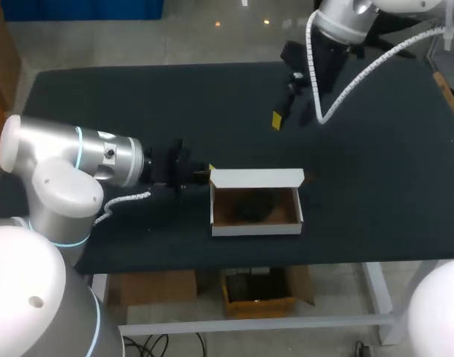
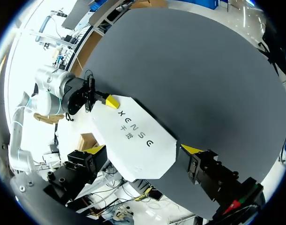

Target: Assemble the packaging by folding the flat box into shape, placing the metal phone stand inside, and closing the box properly

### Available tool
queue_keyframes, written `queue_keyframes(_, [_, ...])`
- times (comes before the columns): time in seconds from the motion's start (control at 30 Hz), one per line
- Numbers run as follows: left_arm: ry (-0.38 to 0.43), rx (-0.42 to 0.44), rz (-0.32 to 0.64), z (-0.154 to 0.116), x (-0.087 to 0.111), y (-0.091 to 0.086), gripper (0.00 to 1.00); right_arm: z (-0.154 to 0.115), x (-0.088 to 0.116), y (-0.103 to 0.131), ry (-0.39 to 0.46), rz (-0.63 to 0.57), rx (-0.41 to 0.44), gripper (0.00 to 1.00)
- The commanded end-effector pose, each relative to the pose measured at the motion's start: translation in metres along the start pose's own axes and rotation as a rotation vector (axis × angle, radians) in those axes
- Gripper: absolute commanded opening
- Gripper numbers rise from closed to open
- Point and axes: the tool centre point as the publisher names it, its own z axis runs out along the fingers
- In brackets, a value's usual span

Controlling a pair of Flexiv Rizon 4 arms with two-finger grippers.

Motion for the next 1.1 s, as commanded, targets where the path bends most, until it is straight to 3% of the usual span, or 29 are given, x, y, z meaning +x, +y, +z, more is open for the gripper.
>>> queue_keyframes(0.03, [-0.017,0.008,0.013,0.001,0.005,0.005,0.0,0.0,0.0,-0.005,0.002,-0.002,-0.024,1.0])
queue_keyframes(0.3, [-0.028,0.018,0.062,0.001,0.01,0.003,0.0,0.0,0.0,-0.005,0.002,-0.002,-0.024,1.0])
queue_keyframes(0.53, [-0.049,-0.001,0.1,0.004,0.014,0.001,0.0,-0.001,0.003,-0.002,0.014,0.177,0.123,1.0])
queue_keyframes(0.77, [-0.071,-0.008,0.125,0.006,0.017,0.0,0.0,0.005,0.003,-0.021,0.006,0.363,0.165,1.0])
queue_keyframes(1.1, [-0.1,-0.012,0.149,0.005,0.024,0.0,0.0,0.028,0.0,-0.057,0.091,0.474,0.129,1.0])
